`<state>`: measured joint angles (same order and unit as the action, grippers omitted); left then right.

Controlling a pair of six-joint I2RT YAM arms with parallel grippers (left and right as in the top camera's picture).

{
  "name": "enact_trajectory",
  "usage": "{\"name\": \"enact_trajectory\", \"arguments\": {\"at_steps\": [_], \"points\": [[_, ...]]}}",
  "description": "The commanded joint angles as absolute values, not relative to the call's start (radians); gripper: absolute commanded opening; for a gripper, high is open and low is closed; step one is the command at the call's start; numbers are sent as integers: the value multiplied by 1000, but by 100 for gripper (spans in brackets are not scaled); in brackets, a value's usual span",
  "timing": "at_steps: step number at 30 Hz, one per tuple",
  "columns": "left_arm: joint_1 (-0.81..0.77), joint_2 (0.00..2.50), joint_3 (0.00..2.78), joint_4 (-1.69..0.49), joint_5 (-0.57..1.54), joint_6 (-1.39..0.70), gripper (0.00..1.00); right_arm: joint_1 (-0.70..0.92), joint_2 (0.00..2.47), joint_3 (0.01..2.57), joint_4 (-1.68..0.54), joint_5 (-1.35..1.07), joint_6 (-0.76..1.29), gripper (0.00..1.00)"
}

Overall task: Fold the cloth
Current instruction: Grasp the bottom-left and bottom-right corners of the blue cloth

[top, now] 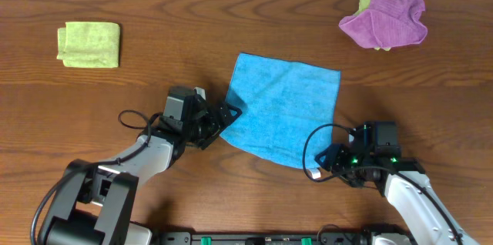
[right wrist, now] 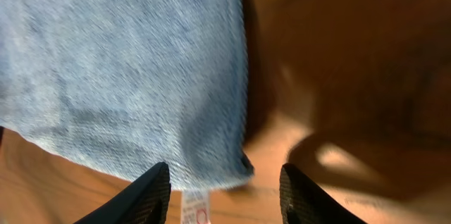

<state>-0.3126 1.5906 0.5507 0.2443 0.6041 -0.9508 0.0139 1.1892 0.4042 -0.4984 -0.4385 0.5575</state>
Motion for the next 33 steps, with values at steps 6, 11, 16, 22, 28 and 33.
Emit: {"name": "enact_trajectory", "arguments": {"at_steps": [6, 11, 16, 22, 28, 33], "points": [[-323, 1667, 525, 223, 570, -999, 96, 7, 1192, 377, -414, -434, 593, 50], [-331, 1667, 525, 223, 577, -1000, 97, 7, 1192, 364, -400, -434, 606, 49], [-372, 1667, 525, 223, 568, -1004, 100, 7, 1192, 364, -395, -419, 606, 47], [-381, 1667, 525, 223, 544, -1004, 49, 7, 1209, 364, -356, -417, 606, 39], [-381, 1667, 525, 223, 542, -1011, 9, 7, 1270, 364, -316, -418, 613, 14], [-380, 1667, 525, 236, 544, -1011, 6, 7, 1275, 365, -306, -421, 613, 1]]}}
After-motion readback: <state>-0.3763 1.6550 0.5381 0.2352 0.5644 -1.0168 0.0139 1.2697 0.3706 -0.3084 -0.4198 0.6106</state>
